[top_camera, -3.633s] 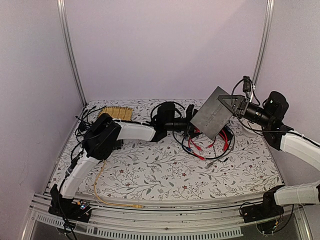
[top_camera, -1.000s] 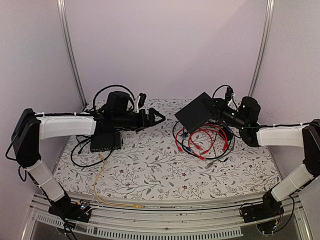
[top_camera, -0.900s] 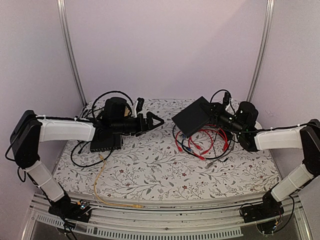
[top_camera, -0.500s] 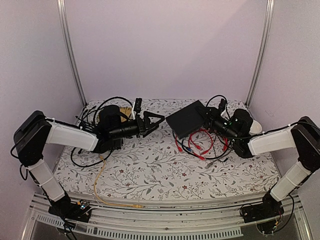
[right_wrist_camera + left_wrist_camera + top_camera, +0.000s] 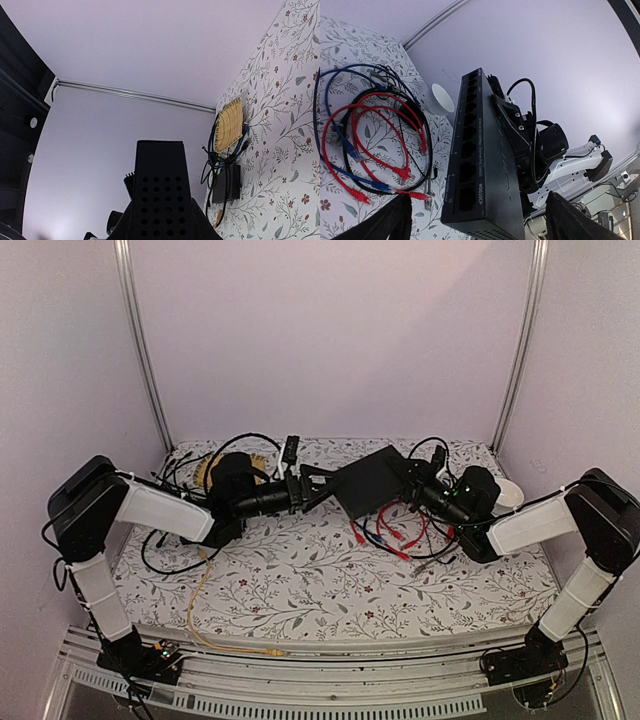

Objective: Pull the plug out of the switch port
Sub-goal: Pass from the right arm to the left

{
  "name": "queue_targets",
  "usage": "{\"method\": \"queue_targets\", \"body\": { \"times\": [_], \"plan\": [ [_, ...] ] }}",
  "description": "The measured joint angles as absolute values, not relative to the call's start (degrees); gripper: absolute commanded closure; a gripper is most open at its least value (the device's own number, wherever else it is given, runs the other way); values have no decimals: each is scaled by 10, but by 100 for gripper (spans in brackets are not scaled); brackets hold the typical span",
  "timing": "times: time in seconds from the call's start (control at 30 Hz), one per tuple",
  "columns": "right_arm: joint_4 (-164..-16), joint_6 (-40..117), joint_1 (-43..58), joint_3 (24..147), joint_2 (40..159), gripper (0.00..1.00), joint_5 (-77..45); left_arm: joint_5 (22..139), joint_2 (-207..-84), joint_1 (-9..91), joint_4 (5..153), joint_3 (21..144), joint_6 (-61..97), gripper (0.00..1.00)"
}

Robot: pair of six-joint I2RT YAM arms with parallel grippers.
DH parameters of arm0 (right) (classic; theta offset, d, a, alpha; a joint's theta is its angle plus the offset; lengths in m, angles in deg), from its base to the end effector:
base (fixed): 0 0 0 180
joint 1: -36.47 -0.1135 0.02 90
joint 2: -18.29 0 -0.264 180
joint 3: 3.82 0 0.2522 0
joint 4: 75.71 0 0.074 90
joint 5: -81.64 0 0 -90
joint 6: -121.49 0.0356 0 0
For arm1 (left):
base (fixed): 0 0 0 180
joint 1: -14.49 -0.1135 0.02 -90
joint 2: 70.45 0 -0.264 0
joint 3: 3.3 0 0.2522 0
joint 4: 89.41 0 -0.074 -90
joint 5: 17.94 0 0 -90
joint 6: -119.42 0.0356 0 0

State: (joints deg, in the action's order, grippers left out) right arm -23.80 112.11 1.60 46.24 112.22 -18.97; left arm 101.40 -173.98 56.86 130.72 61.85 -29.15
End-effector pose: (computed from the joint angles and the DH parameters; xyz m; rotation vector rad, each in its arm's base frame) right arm 0.2652 0.1928 0.2173 0.4909 1.6288 1.7306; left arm 0.2723 -0.2720 0.2168 0.2252 1.8326 -1.7145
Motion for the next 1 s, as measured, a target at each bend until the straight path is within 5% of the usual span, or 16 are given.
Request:
{"method": "queue_targets", "body": {
  "times": [1.0],
  "plan": [
    [-195,1090,17,463,1157,97,-225,1116,-1832,549,1412,657,-369,91]
  ]
}}
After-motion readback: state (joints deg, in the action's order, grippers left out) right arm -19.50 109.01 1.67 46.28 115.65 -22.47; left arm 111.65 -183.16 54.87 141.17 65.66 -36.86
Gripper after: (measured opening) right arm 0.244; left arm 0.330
